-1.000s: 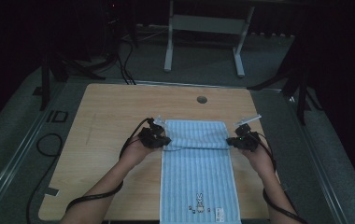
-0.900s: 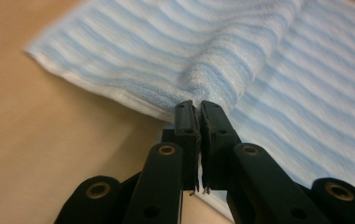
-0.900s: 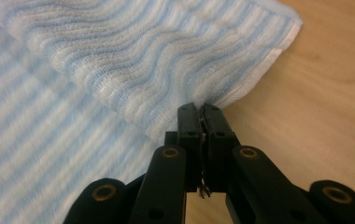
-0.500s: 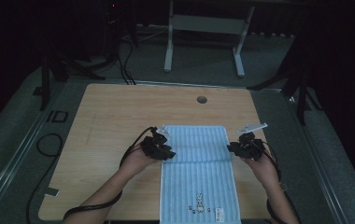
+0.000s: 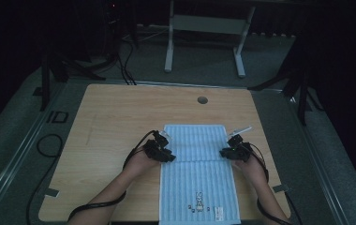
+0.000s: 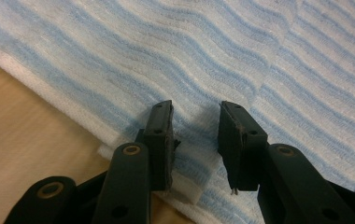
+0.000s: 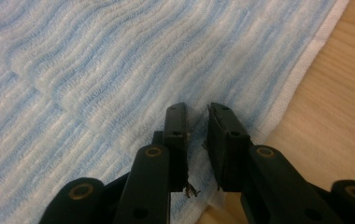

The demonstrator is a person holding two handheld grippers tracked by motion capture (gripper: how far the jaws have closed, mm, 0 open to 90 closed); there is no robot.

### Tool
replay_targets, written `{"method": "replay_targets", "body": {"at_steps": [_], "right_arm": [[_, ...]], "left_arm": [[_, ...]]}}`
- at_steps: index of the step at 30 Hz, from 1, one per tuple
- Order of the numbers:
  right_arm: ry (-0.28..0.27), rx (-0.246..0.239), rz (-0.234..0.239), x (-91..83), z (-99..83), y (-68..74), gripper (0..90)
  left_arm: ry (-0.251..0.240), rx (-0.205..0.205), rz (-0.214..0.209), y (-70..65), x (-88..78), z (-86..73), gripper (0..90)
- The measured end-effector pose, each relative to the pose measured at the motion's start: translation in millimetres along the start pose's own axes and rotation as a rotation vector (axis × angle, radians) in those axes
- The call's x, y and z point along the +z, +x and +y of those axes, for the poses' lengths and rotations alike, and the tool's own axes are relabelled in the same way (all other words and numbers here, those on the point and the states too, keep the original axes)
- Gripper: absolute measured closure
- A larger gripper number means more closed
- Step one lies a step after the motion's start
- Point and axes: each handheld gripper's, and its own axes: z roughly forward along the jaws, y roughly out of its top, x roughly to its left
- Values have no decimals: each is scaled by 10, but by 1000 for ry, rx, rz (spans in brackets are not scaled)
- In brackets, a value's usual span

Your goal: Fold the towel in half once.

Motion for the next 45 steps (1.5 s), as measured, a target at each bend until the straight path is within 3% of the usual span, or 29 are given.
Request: {"method": "replay_targets", "body": {"at_steps": [6, 10, 13, 16, 20, 29, 33, 36, 38, 41, 45], "right_arm": [[11, -22, 1, 66, 122, 18, 771], [19, -24, 7, 124, 226, 50, 768], [18, -41, 1, 180, 312, 106, 768], [22, -48, 6, 214, 370, 139, 767], [30, -66, 17, 293, 500, 246, 763], [17, -78, 28, 299, 568, 351, 721], [-10, -56, -1, 179, 686, 216, 704], [-11, -38, -19, 145, 825, 83, 688], [-7, -25, -33, 157, 931, -11, 644], [-15, -18, -42, 207, 1070, -118, 588], [17, -12, -51, 326, 1225, -224, 567]], "left_arm": [[-2, -15, -13, 160, -40, -11, 648], [2, -21, 13, 256, -89, -36, 648], [-3, -55, -1, 356, -142, -87, 647], [0, -58, 6, 395, -170, -110, 647], [4, -69, 47, 493, -260, -194, 646], [1, -97, 39, 527, -355, -272, 617], [-13, -114, 114, 643, -467, -153, 543], [-30, -160, 153, 816, -504, -39, 507], [-40, -170, 175, 927, -492, 29, 499], [-38, -186, 193, 1087, -445, 125, 466], [-62, -204, 202, 1265, -373, 203, 464]]}}
